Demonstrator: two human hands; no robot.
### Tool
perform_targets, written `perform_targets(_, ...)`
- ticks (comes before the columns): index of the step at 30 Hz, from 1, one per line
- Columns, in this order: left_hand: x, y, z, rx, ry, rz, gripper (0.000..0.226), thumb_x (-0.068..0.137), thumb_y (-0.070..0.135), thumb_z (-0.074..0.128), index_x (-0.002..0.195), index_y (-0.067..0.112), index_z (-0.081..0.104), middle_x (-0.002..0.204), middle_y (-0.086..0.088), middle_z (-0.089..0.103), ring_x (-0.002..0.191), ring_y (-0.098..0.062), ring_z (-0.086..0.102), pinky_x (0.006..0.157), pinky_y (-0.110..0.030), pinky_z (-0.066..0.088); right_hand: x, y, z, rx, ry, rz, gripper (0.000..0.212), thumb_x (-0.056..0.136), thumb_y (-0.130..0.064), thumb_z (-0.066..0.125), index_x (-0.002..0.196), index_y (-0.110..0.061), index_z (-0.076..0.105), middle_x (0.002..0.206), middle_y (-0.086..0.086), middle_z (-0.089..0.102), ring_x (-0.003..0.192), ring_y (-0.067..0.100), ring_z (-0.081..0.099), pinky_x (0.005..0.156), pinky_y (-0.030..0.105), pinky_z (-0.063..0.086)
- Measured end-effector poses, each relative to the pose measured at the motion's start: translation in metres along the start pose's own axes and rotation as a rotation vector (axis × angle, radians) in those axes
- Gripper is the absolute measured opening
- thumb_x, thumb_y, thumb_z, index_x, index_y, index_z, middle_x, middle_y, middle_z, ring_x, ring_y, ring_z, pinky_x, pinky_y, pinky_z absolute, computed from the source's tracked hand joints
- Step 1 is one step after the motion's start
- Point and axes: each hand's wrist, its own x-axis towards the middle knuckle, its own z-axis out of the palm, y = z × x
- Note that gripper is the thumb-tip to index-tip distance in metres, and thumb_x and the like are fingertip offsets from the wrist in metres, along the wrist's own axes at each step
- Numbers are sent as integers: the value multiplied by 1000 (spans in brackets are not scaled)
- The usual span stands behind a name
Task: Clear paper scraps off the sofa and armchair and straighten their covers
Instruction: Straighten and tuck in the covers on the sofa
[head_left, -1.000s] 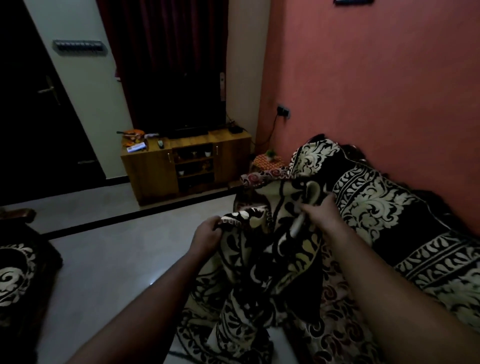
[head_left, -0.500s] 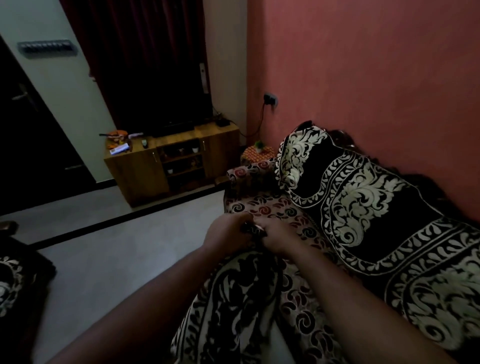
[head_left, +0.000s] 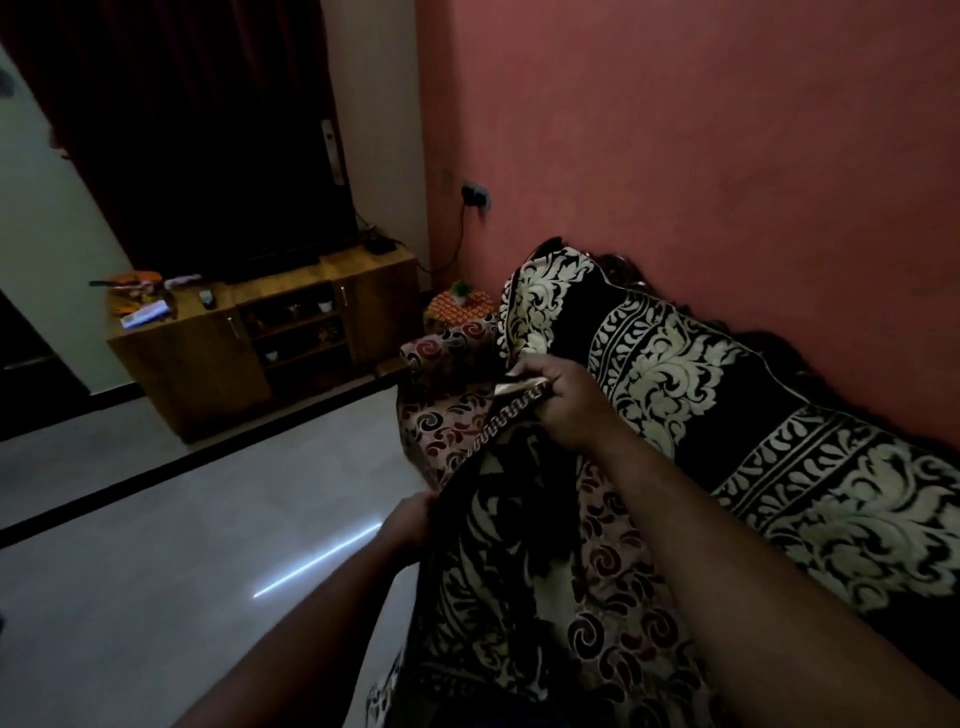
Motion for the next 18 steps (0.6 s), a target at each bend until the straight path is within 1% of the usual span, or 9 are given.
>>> perform_targets(2,15,-8,-12,-107,-9,9,23,93,20,63,113,17,74,111,-1,74,103,-19,69,85,-31,53,8,-7,-14,-34,129,0,28,82,-2,68,87,-30,67,82,-9,69,80,8,65,75,28,50)
perform_targets(5,48,-17,-37,-201,24,36,29,90,11,58,112,22,73,109,0,74,102,-19,70,94,-42,57,14,-10,-39,-329,201,150,14,77,-31,66,91,-33,64,85,-11,69,83,14,66,76,33,53)
perform_targets(6,65,-20,-43,-214,29,63,31,90,12,56,113,22,73,112,-2,72,105,-22,69,95,-43,56,13,-9,-45,-465,177,249,22,77,-40,68,97,-33,62,89,-9,69,86,19,66,76,35,54)
perform_targets(8,70,5,-62,-231,52,123,30,89,14,57,113,22,73,114,-2,70,108,-24,67,95,-37,55,6,-8,-45,-700,66,430,60,76,-54,77,125,-33,50,110,2,69,98,25,65,80,37,54)
perform_targets(10,72,35,-79,-188,27,263,26,90,11,64,114,18,73,112,3,70,105,-17,66,84,-20,52,0,-9,-26,-820,-58,492,118,66,-66,81,154,-37,9,128,8,65,107,29,65,84,41,55)
perform_targets(12,69,71,-90,-77,-59,464,30,89,9,69,118,17,72,111,8,69,101,-8,65,81,-11,50,-2,-13,8,-835,-182,473,143,61,-71,80,149,-45,-29,128,10,65,103,30,67,82,43,57)
perform_targets(14,61,99,-99,5,-116,634,34,84,11,71,117,21,71,110,8,72,98,-7,67,87,-24,56,3,-12,40,-831,-233,455,134,72,-59,80,148,-48,-29,122,8,66,100,30,67,82,40,55)
perform_targets(16,55,113,-111,47,-106,719,35,79,21,72,113,25,71,104,7,75,92,-8,70,83,-33,59,9,-12,54,-813,-115,446,87,87,-42,69,153,-50,12,113,5,67,100,29,66,80,38,53)
perform_targets(18,52,108,-119,10,-81,734,39,78,26,75,116,30,69,105,10,74,94,-6,70,83,-33,59,8,-14,52,-758,65,366,34,89,-38,60,123,-40,55,98,0,69,94,29,66,74,36,52)
